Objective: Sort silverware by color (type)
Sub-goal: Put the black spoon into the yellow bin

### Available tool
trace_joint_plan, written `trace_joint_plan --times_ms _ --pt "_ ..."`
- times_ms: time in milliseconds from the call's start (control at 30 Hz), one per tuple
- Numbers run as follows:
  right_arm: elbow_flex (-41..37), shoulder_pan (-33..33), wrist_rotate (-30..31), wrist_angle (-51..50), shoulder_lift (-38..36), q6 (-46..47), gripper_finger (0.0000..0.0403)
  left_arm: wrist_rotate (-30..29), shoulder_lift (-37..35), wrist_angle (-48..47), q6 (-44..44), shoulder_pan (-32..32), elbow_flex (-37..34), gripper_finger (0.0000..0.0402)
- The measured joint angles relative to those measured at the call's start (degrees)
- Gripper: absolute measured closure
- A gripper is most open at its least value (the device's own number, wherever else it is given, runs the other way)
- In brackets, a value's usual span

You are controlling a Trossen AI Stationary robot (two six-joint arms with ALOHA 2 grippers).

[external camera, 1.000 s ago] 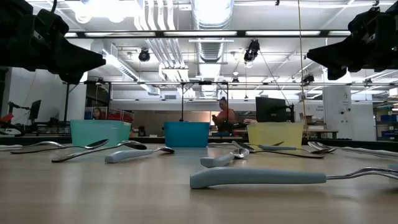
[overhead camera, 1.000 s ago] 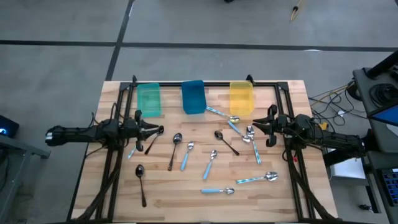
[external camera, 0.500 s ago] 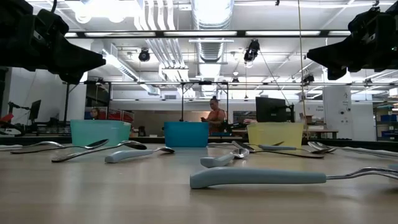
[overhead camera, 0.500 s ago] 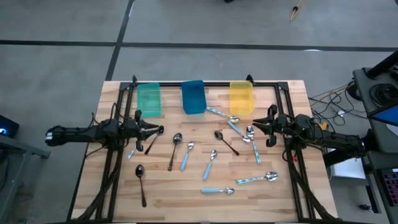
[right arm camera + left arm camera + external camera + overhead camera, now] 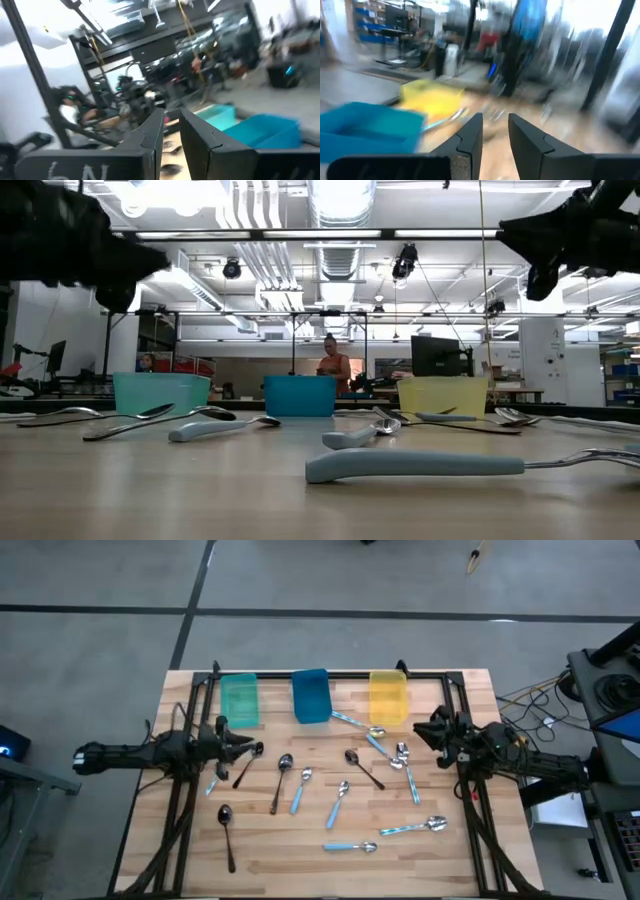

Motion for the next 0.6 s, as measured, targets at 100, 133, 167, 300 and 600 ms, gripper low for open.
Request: trace_joint_plan --times_ms 100,133,167,300,600 --pt "2.8 0.0 0.2 -2.3 4.3 7.1 0.0351 -0.1 0.0 11.1 -5.2 0.0 0.0 0.0327" --pt "4.2 0.0 0.4 -4.6 6.1 9.2 0.0351 0.5 0.0 14.6 -4.0 0.0 0.0 0.0327" --pt "5.7 0.0 0.5 -7.2 8.0 11.1 0.0351 1.9 0.1 17.6 -2.1 0.0 0.0 0.0327" --pt "13.4 0.0 0.5 -20.2 15.9 17.2 0.0351 5.8 0.9 27.2 5.2 -0.1 0.0 0.0327" --pt "32.3 0.1 -2.8 -48.1 32.3 23.9 0.0351 -2.3 6.5 18.1 6.8 0.0 5.5 0.0327"
